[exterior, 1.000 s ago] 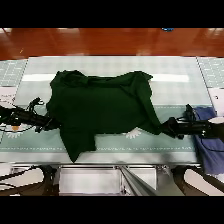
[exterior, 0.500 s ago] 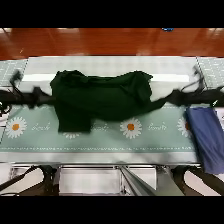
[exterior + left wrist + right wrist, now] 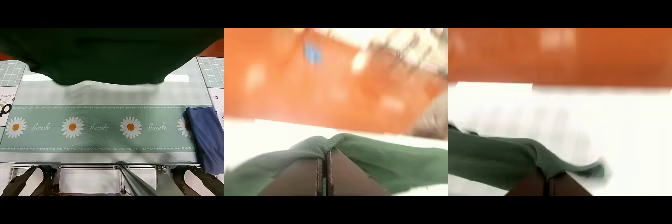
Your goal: Fold the shirts.
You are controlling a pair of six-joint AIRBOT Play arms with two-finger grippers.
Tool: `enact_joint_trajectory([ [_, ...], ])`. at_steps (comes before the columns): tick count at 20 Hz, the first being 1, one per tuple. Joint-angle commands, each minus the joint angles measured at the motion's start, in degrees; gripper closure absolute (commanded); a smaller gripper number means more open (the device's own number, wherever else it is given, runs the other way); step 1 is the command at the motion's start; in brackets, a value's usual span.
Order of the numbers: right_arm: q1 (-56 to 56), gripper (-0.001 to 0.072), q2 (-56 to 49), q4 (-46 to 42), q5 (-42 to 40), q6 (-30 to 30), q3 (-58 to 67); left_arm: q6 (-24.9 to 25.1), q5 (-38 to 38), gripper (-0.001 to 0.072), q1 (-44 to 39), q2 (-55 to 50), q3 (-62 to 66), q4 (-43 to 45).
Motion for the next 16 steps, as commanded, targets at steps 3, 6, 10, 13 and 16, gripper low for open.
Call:
enact_joint_trajectory([
  [3,-0.4,0.0686,7.8,-7.4,3.4,1.9,9.0,-1.6,2.1,0.0691,8.3,11.5,8.3,3.0],
  [6,-0.4,0.0686,12.8,-12.5,6.0,2.4,9.0,-3.7,0.4,0.0690,6.3,18.3,8.3,11.0],
  [10,-0.4,0.0686,17.9,-15.8,8.5,3.2,9.0,-12.5,-0.7,0.0690,-4.1,27.5,8.3,38.1],
  [13,-0.4,0.0686,20.3,-15.6,9.4,4.1,6.2,-17.4,-4.4,0.0690,-10.1,30.6,8.1,47.8],
  [16,-0.4,0.0686,20.1,-14.4,8.7,4.8,-0.7,-19.3,-6.0,0.0690,-11.8,29.7,4.8,47.6],
])
